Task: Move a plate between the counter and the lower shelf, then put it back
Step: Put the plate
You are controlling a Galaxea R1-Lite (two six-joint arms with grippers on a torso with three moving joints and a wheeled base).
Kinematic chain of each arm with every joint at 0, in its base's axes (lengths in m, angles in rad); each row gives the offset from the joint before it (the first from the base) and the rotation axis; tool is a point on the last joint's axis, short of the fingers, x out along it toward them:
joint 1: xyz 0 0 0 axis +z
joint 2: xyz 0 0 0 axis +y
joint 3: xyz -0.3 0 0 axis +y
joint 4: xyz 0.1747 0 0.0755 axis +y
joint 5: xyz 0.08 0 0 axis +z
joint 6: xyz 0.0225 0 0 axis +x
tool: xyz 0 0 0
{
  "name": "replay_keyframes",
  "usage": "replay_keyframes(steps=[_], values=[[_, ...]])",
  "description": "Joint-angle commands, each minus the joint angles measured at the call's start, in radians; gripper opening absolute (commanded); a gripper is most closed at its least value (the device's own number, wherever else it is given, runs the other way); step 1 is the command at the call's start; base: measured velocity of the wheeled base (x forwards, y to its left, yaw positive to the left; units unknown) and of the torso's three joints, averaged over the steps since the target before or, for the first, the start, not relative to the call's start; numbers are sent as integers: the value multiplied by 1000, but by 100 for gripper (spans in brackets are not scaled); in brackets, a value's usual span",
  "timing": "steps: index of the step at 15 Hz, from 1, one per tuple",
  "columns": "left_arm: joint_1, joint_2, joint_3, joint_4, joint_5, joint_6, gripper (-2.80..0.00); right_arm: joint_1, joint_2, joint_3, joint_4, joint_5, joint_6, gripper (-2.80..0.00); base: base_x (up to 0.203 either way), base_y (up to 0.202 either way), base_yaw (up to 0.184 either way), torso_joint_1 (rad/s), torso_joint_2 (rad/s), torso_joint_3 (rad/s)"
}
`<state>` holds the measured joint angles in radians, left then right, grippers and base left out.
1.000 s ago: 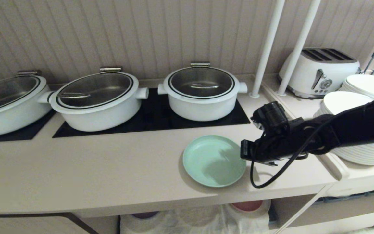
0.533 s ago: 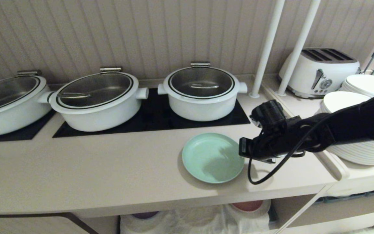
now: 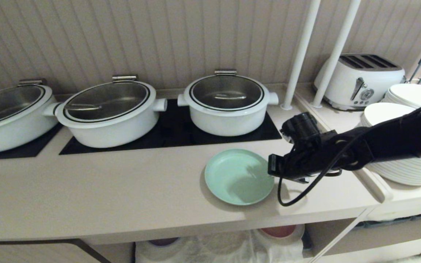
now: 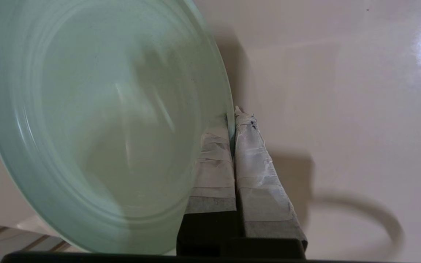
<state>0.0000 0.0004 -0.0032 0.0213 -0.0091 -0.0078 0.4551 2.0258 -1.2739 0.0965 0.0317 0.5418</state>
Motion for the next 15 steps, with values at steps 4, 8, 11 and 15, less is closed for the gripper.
replay_keyframes(steps=[4, 8, 11, 15], values=[[0, 0, 0, 0, 0, -1, -280, 0, 12, -15, -1, -1, 18, -280, 0, 0, 0, 0, 0, 0], [0, 0, 0, 0, 0, -1, -280, 0, 19, -29, 0, -1, 17, -280, 0, 0, 0, 0, 0, 0], [0, 0, 0, 0, 0, -1, -280, 0, 19, -30, 0, -3, 15, 0, 0, 0, 0, 0, 0, 0], [0, 0, 0, 0, 0, -1, -280, 2, 13, -30, -3, -3, 14, 0, 0, 0, 0, 0, 0, 0]])
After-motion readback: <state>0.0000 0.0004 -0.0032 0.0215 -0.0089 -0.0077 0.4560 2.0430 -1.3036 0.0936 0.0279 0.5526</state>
